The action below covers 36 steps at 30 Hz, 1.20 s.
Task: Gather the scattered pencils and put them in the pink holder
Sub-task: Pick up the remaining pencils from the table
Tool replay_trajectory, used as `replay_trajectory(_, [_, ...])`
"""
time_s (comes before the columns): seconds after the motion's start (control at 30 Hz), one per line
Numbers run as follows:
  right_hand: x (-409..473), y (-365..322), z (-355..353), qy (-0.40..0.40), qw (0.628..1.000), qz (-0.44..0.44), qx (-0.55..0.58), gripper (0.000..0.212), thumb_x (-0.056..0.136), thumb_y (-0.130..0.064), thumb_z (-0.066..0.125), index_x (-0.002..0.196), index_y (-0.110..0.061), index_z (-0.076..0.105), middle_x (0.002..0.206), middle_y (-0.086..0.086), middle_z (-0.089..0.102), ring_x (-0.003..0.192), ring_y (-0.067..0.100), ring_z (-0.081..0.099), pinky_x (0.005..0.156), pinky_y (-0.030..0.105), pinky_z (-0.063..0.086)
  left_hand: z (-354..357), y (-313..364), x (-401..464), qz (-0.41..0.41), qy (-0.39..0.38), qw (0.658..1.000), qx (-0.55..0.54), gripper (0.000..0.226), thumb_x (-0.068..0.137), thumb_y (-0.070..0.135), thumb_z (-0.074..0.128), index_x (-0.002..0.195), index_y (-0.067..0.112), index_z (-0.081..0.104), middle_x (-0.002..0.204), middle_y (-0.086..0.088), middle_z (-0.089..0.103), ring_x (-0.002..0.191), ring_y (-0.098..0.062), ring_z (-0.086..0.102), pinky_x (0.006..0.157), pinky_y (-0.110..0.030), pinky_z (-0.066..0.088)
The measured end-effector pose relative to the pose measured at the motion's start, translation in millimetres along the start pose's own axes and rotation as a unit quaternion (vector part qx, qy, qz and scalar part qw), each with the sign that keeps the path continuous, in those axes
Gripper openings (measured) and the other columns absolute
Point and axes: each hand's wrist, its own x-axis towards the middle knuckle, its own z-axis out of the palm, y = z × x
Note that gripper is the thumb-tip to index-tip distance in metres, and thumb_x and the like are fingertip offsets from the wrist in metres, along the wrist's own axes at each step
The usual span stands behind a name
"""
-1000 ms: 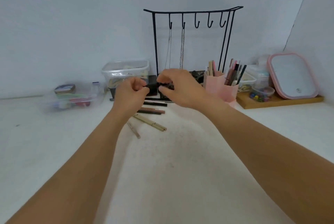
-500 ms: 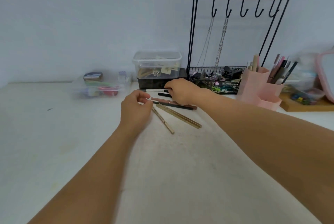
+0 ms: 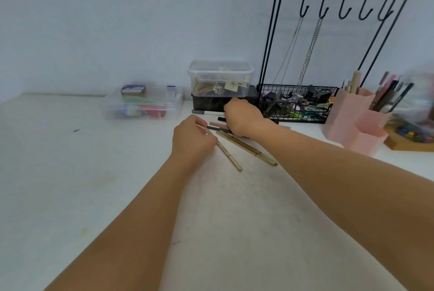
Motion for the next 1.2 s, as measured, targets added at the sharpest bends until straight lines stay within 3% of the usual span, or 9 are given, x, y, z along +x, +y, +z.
replay_trajectory(0.13, [-8, 5, 0, 0.004, 1.0, 0.029, 0.011, 0.02, 0.092, -0.004, 0.057, 0.078, -0.01, 0.045, 0.094, 0.009, 0.042, 0.084, 0.026, 0.044, 0.07, 0.04, 0.045, 0, 1, -5, 0.032, -0.035, 0.998, 0.03, 0.037, 0.077, 0.015, 0.077, 0.107, 0.023, 0.057, 0.093, 0.009, 0.059, 0.086, -0.008, 0.057, 0.07, -0.015, 0.043])
replay_trajectory(0.2, [-11, 14, 0, 0.011, 0.998, 0.048, 0.047, 0.02, 0.094, -0.008, 0.057, 0.076, -0.008, 0.051, 0.092, 0.01, 0.05, 0.082, 0.028, 0.052, 0.07, 0.038, 0.049, 1, 2, -8, 0.045, -0.038, 0.998, 0.038, 0.037, 0.077, 0.019, 0.078, 0.107, 0.025, 0.056, 0.094, 0.01, 0.058, 0.086, -0.008, 0.055, 0.07, -0.015, 0.042])
replay_trajectory(0.33, [-29, 39, -2, 0.01, 0.992, 0.065, 0.112, 0.019, 0.099, -0.02, 0.057, 0.094, -0.009, 0.071, 0.089, 0.008, 0.07, 0.08, 0.025, 0.066, 0.076, 0.041, 0.059, 10, 6, -14, 0.078, -0.063, 0.992, 0.077, 0.038, 0.08, 0.03, 0.079, 0.109, 0.029, 0.055, 0.095, 0.013, 0.056, 0.086, -0.009, 0.054, 0.071, -0.019, 0.044])
replay_trajectory(0.53, [-67, 71, -5, 0.016, 0.983, 0.077, 0.168, 0.021, 0.099, -0.019, 0.06, 0.1, -0.003, 0.074, 0.095, 0.014, 0.073, 0.085, 0.029, 0.067, 0.077, 0.039, 0.056, 19, 12, -24, 0.118, -0.065, 0.984, 0.117, 0.038, 0.081, 0.043, 0.078, 0.11, 0.03, 0.059, 0.095, 0.011, 0.059, 0.088, -0.009, 0.057, 0.082, -0.035, 0.055])
replay_trajectory(0.63, [-76, 80, -6, 0.017, 0.977, 0.077, 0.2, 0.017, 0.098, -0.018, 0.062, 0.101, -0.007, 0.076, 0.094, 0.008, 0.072, 0.081, 0.022, 0.063, 0.069, 0.03, 0.047, 23, 17, -28, 0.141, -0.072, 0.98, 0.124, 0.038, 0.082, 0.045, 0.077, 0.111, 0.028, 0.06, 0.095, 0.009, 0.06, 0.088, -0.01, 0.057, 0.078, -0.034, 0.054])
replay_trajectory(0.8, [-78, 88, -5, 0.042, 0.965, 0.082, 0.247, 0.017, 0.097, -0.016, 0.064, 0.096, -0.006, 0.078, 0.089, 0.004, 0.074, 0.08, 0.023, 0.068, 0.068, 0.028, 0.048, 27, 20, -30, 0.161, -0.074, 0.977, 0.12, 0.035, 0.083, 0.041, 0.077, 0.111, 0.026, 0.061, 0.094, 0.007, 0.06, 0.086, -0.009, 0.057, 0.073, -0.027, 0.05])
replay_trajectory(0.97, [-77, 93, -36, 0.045, 0.932, 0.107, 0.344, 0.013, 0.094, -0.018, 0.069, 0.098, -0.012, 0.079, 0.077, -0.003, 0.068, 0.061, 0.009, 0.055, 0.054, 0.013, 0.039, 26, 22, -28, 0.113, -0.071, 0.989, 0.063, 0.03, 0.084, 0.041, 0.079, 0.107, 0.027, 0.066, 0.094, 0.008, 0.064, 0.084, -0.009, 0.059, 0.07, -0.023, 0.047])
replay_trajectory(1.07, [-84, 94, -61, 0.011, 0.887, 0.13, 0.442, 0.013, 0.09, -0.025, 0.074, 0.099, -0.019, 0.081, 0.084, 0.001, 0.065, 0.07, 0.012, 0.048, 0.06, 0.02, 0.041, 23, 29, -28, 0.072, -0.068, 0.994, -0.04, 0.023, 0.089, 0.047, 0.072, 0.101, 0.027, 0.072, 0.095, 0.005, 0.07, 0.088, -0.011, 0.063, 0.072, -0.021, 0.045])
replay_trajectory(1.2, [-88, 79, -66, -0.069, 0.858, 0.075, 0.504, 0.017, 0.087, -0.028, 0.077, 0.099, -0.018, 0.081, 0.082, -0.001, 0.062, 0.075, 0.012, 0.05, 0.069, 0.026, 0.045, 17, 42, -33, 0.049, -0.086, 0.975, -0.199, 0.028, 0.098, 0.048, 0.058, 0.103, 0.025, 0.073, 0.097, 0.001, 0.074, 0.089, -0.009, 0.067, 0.076, -0.022, 0.051])
